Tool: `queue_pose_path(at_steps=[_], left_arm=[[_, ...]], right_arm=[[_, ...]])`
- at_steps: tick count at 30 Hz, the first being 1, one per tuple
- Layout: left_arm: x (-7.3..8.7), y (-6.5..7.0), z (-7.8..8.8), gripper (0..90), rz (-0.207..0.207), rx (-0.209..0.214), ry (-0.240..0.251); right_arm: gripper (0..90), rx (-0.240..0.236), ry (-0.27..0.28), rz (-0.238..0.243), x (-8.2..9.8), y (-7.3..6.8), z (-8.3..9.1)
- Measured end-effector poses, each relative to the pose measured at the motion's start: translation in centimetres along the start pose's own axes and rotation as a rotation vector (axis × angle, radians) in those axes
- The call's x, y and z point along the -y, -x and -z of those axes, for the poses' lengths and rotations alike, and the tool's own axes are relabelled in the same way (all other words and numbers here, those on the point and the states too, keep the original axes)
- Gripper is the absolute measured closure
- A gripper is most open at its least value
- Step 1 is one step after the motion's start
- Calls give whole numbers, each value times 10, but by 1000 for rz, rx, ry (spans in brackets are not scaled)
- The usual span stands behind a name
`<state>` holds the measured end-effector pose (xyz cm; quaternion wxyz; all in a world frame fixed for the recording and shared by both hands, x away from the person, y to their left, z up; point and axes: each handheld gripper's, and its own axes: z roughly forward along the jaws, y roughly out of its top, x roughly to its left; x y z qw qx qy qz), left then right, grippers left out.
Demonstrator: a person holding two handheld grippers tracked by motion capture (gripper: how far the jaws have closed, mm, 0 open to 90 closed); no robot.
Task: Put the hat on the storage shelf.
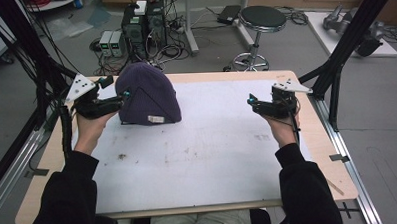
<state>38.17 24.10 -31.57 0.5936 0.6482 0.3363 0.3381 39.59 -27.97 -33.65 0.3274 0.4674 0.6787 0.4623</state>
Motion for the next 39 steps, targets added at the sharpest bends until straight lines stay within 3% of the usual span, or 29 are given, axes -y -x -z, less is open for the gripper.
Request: queue_pose_path(at_steps=[10, 13, 20, 28, 32, 34, 39], left_arm=[[3, 1, 16, 258, -4, -43, -12], [8, 3, 19, 250, -8, -54, -17], [20, 7, 29, 250, 3, -77, -13], [32, 11, 40, 247, 0, -89, -16], [39, 12, 44, 248, -6, -91, -21], [42, 13, 45, 249, 3, -92, -25], [52, 16, 49, 239, 10, -95, -36]], right_arm=[[118, 28, 37, -19, 3, 11, 16], [116, 40, 68, -33, 5, 12, 24], [116, 60, 76, -39, 13, 18, 34], [116, 85, 71, -19, 34, 28, 43], [105, 93, 40, -36, 43, 32, 46], [105, 92, 67, -45, 47, 33, 48], [105, 97, 61, -55, 58, 34, 53]])
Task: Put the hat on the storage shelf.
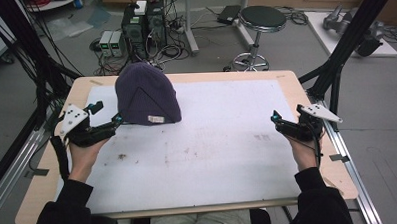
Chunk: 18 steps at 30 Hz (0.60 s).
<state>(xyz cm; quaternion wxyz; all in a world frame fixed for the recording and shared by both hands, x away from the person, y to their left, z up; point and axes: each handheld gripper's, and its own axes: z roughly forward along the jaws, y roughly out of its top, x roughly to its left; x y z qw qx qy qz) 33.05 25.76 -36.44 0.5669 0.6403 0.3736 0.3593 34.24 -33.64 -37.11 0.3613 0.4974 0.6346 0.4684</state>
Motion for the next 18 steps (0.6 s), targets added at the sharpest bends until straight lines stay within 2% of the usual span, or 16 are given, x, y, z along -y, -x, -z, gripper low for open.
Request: queue_pose_path(at_steps=[3, 8, 13, 14, 16, 18], left_arm=[[5, 2, 3, 239, 3, -3, -1], [18, 7, 8, 245, 6, -21, -13], [30, 9, 14, 246, 25, -36, -4], [32, 10, 15, 246, 31, -40, 0], [36, 9, 17, 246, 28, -45, -1], [42, 10, 22, 245, 55, -65, 31]], right_arm=[[105, 1, 3, -4, 4, 1, 2], [105, -22, 38, -12, 19, 0, 6], [105, -3, 62, -20, 36, 0, 10], [105, 3, 78, -34, 42, 1, 11], [105, 7, 81, -38, 45, 0, 12], [105, 38, 105, -40, 55, -1, 14]])
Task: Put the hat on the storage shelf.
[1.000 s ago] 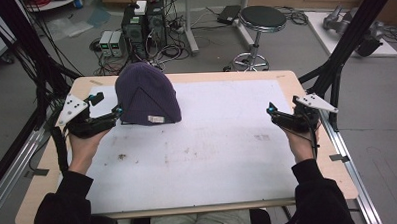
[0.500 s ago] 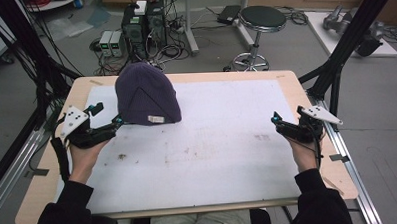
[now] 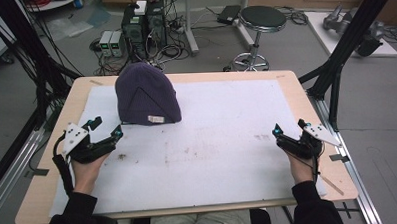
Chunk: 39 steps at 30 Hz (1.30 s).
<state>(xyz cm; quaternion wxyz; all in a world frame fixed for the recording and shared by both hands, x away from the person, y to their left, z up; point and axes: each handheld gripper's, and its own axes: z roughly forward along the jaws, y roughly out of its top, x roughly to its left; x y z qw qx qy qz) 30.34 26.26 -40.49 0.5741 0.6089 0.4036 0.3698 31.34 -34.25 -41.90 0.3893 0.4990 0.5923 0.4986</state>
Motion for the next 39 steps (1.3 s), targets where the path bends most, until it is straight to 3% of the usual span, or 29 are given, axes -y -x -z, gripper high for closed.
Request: queue_pose_path(at_steps=[4, 7, 9, 11, 13, 14, 17, 20, 30, 39], left_arm=[[14, -3, 8, 246, 44, -34, 7], [18, -5, 11, 245, 50, -60, -3], [21, -3, 13, 246, 40, -88, 7], [27, 1, 15, 249, 1, -151, 1], [31, 4, 16, 249, 13, -138, -1], [32, 5, 16, 247, 11, -129, -12], [32, 6, 17, 246, -7, -133, -8], [32, 6, 18, 246, 5, -133, -5], [34, 4, 17, 248, 13, -134, -17], [34, 3, 19, 249, 32, -131, -13]], right_arm=[[106, 49, 43, 8, 6, -3, 5], [105, 92, 62, 28, 9, -5, 8], [105, 123, 66, 35, 13, -7, 9], [105, 129, 47, 29, 18, -9, 7], [105, 130, 27, 41, 21, -12, 4], [105, 119, 29, 72, 21, -16, 3], [105, 104, 40, 83, 21, -19, 3], [105, 70, 40, 55, 20, -19, 5], [106, 60, 17, -12, 23, -11, 6], [106, 49, -3, -28, 24, -10, 6]])
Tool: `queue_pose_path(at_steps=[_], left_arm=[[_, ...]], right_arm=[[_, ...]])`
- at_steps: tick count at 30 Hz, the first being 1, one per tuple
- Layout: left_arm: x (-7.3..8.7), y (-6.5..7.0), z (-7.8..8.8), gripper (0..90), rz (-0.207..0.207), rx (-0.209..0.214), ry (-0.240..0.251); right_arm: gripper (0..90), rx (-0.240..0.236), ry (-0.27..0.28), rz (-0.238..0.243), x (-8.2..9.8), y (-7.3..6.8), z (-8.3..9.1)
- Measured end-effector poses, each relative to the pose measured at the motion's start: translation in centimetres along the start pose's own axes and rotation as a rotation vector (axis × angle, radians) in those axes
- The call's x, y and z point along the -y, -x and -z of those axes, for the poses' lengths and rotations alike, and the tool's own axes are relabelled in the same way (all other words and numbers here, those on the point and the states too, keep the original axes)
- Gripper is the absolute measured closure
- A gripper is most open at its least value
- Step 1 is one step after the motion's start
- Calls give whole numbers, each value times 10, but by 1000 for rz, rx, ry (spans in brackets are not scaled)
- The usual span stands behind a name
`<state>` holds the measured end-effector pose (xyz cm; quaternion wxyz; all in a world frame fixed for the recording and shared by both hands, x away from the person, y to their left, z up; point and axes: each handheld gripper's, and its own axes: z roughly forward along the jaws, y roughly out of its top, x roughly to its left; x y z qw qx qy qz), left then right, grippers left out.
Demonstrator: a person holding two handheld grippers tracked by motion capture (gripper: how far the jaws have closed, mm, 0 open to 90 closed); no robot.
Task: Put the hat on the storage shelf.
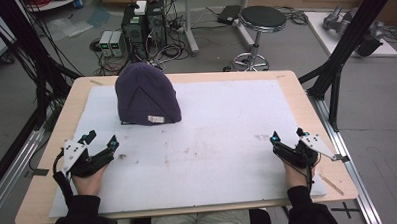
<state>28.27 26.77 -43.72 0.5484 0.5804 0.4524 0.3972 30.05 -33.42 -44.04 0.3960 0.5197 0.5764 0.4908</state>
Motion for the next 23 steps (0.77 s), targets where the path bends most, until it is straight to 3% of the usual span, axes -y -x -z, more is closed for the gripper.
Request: queue_pose_path(at_steps=[16, 23], left_arm=[[0, -1, 1, 256, 11, -1, 9], [0, -1, 1, 257, 9, -2, 7]], right_arm=[[106, -8, -15, -52, 2, 5, -1], [106, -12, -24, -47, 2, 5, -2]])
